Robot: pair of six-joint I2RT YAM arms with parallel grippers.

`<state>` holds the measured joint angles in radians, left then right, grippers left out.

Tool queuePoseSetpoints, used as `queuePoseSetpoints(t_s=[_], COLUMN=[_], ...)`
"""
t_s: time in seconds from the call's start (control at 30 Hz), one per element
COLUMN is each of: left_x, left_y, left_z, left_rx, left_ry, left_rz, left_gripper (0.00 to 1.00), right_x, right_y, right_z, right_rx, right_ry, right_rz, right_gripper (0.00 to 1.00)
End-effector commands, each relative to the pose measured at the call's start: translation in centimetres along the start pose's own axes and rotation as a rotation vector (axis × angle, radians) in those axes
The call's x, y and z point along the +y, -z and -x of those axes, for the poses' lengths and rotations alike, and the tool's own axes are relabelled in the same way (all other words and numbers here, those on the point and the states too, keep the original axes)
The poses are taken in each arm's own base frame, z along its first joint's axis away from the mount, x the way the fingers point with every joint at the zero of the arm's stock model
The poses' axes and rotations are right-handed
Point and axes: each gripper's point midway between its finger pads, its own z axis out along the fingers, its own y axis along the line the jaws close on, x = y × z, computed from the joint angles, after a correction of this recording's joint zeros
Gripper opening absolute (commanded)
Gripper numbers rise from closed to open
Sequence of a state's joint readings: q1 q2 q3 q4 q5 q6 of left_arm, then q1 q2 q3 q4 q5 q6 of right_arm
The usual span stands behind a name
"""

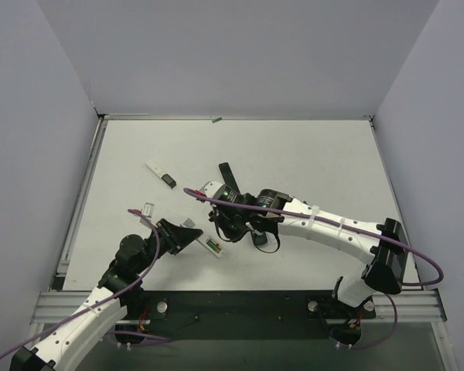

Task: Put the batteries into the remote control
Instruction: Pick up the battery from the center of the board, then load the battery into the remote control.

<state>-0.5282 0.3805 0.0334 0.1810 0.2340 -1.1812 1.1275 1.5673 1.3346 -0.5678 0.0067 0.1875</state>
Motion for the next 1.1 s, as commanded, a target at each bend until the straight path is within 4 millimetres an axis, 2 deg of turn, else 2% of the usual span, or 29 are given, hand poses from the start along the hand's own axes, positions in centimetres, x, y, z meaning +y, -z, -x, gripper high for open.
queuePoseSetpoints(t_s=[0.0, 0.23, 0.5, 0.93, 1.07], left_x=[-2.5, -3.4, -2.4, -2.5, -2.5], left_y=[0.3, 0.5, 0.5, 0.6, 0.6], left_z=[0.2, 0.4, 0.1, -0.1, -0.1], left_rx=[-0.036, -0.046, -0.041, -0.031, -0.03], left_ry=[0.025, 0.024, 0.074, 0.1, 0.11], left_rz=[-0.205, -0.246, -0.217, -0.226, -0.229], left_gripper=[0.0, 0.0, 0.0, 0.0, 0.0], right_x=[1.2, 2.5, 3.0, 2.8, 2.8], right_y=[2.8, 3.8, 4.7, 3.5, 3.3], right_z=[-0.5, 1.1, 2.9, 2.8, 2.4], right_rx=[0.042, 0.009, -0.038, -0.003, 0.02], right_ry=[-0.046, -0.029, -0.004, 0.039, 0.055], right_rz=[0.04, 0.048, 0.031, -0.003, -0.01], right_gripper=[0.0, 0.0, 0.0, 0.0, 0.06])
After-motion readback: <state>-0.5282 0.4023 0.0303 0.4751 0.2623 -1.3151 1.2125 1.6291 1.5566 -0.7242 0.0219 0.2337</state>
